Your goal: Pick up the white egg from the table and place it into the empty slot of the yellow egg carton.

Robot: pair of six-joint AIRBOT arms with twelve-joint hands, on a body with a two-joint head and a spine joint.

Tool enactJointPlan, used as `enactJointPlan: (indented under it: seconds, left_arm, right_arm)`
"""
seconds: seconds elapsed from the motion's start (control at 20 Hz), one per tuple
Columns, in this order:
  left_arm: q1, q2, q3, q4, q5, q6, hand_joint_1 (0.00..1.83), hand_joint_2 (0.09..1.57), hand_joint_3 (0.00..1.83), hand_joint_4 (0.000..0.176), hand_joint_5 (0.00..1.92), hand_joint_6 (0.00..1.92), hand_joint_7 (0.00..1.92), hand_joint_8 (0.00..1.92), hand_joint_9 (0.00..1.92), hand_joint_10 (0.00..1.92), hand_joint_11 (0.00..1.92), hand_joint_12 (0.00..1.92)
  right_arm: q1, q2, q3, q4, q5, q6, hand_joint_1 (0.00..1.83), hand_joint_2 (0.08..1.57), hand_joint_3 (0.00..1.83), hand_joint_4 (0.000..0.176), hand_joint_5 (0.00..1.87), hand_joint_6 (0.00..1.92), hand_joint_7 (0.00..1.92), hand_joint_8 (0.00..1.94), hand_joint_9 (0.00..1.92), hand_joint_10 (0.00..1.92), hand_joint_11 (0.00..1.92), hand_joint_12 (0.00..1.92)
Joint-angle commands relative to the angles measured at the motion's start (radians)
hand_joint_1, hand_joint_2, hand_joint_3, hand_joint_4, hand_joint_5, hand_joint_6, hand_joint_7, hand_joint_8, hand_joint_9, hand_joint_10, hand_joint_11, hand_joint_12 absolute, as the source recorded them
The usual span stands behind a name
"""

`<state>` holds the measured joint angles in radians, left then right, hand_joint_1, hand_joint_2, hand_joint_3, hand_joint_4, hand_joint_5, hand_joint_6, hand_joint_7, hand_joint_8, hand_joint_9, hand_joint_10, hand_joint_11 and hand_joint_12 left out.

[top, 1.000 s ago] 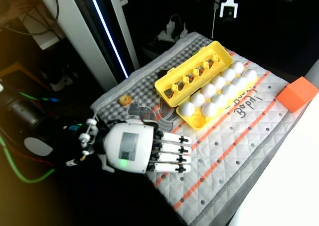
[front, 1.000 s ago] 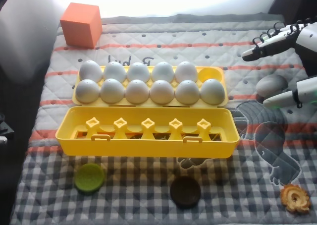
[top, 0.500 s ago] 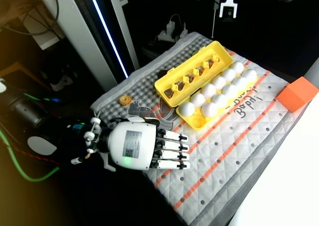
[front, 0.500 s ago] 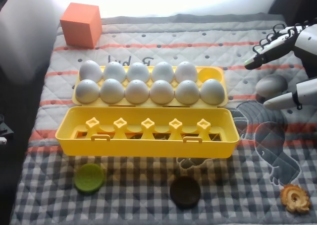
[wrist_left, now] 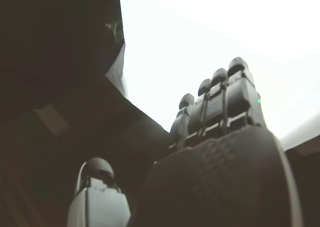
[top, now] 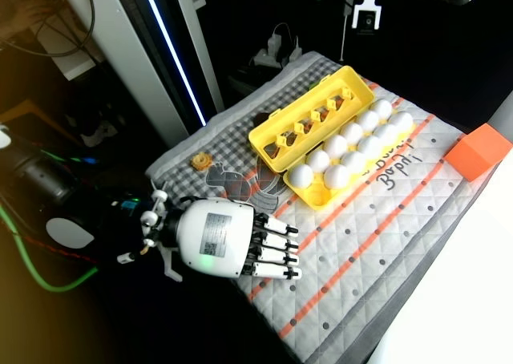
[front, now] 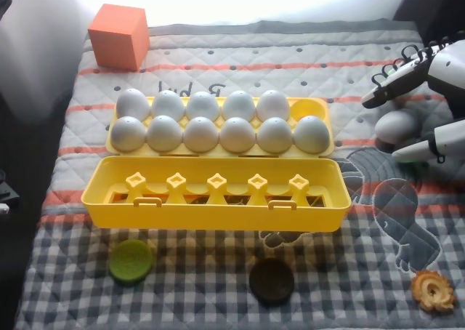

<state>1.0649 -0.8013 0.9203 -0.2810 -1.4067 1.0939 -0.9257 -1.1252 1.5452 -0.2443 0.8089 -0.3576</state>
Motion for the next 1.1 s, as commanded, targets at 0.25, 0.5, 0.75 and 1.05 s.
enactJointPlan:
  seconds: [0.25,0.5,0.75,1.05]
  left_arm:
    - [-0.004,0.001,0.002,0.003,-0.126,-0.011,0.00,0.79,0.00,0.098,0.00,0.00,0.00,0.00,0.00,0.00,0.00,0.00]
    - [-0.003,0.001,0.002,0.002,-0.123,-0.011,0.00,0.80,0.00,0.076,0.00,0.00,0.00,0.00,0.00,0.00,0.00,0.00]
    - [-0.003,0.001,0.002,0.002,-0.123,-0.011,0.00,0.81,0.00,0.084,0.00,0.00,0.00,0.00,0.00,0.00,0.00,0.00]
    - [-0.002,0.001,0.002,0.002,-0.123,-0.011,0.00,0.80,0.00,0.089,0.00,0.00,0.00,0.00,0.00,0.00,0.00,0.00]
  right_arm:
    - [0.020,0.005,-0.004,0.036,0.098,0.002,0.98,0.90,0.00,0.000,0.94,0.00,0.92,0.00,0.85,0.00,0.43,0.82]
    - [0.025,0.011,-0.009,0.030,0.098,0.001,0.97,0.92,0.00,0.000,0.97,0.00,0.96,0.00,0.90,0.01,0.40,0.96]
    - [0.028,0.023,-0.025,0.030,0.098,-0.022,1.03,0.91,0.00,0.000,1.01,0.01,1.02,0.01,0.94,0.02,0.43,0.98]
    - [0.029,0.025,-0.026,0.030,0.097,-0.028,1.05,0.94,0.00,0.000,1.00,0.00,1.07,0.00,1.03,0.02,0.56,0.94]
